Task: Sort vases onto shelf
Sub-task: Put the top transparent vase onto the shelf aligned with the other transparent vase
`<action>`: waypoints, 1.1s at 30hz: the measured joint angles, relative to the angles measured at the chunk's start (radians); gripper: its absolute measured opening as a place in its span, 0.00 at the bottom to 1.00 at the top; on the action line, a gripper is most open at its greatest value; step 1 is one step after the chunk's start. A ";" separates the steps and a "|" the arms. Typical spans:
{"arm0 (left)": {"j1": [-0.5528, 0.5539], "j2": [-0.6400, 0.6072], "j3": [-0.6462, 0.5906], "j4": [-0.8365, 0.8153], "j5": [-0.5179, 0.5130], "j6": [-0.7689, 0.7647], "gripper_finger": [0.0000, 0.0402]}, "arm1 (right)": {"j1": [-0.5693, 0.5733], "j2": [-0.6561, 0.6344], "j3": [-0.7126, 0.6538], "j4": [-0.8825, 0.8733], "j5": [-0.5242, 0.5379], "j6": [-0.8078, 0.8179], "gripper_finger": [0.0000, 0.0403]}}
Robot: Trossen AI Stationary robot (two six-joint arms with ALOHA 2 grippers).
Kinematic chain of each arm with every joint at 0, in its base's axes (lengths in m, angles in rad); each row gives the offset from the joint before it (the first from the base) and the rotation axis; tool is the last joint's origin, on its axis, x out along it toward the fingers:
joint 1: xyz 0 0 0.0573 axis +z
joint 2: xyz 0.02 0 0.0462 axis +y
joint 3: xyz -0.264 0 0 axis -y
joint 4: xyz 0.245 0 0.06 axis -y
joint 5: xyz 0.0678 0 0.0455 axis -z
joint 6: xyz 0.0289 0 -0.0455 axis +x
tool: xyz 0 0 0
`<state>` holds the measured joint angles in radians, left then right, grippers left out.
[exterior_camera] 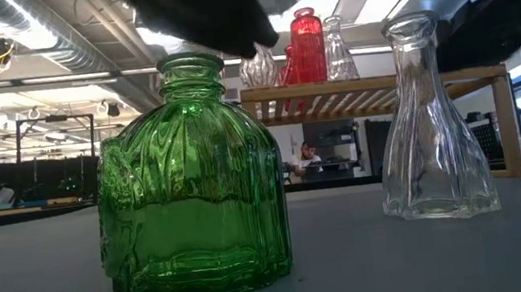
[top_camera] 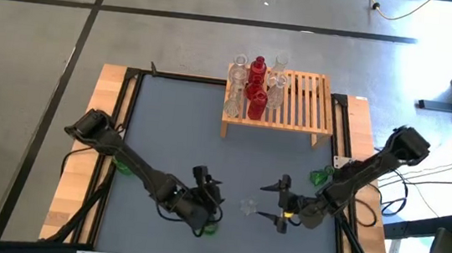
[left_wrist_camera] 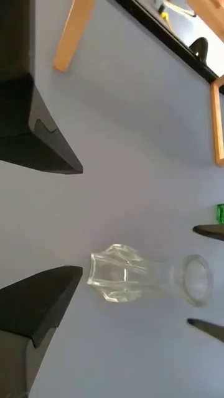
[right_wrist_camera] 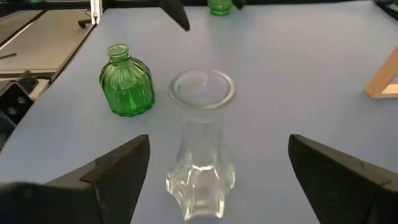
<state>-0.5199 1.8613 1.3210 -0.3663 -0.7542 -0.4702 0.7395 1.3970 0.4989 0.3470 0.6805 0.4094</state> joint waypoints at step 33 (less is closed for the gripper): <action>-0.045 -0.073 -0.215 0.270 -0.022 0.009 0.62 | -0.073 0.036 -0.003 0.304 -0.037 -0.248 0.18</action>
<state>-0.5647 1.7881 1.1065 -0.0967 -0.7759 -0.4614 0.6664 1.4335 0.4964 0.6506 0.6435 0.1616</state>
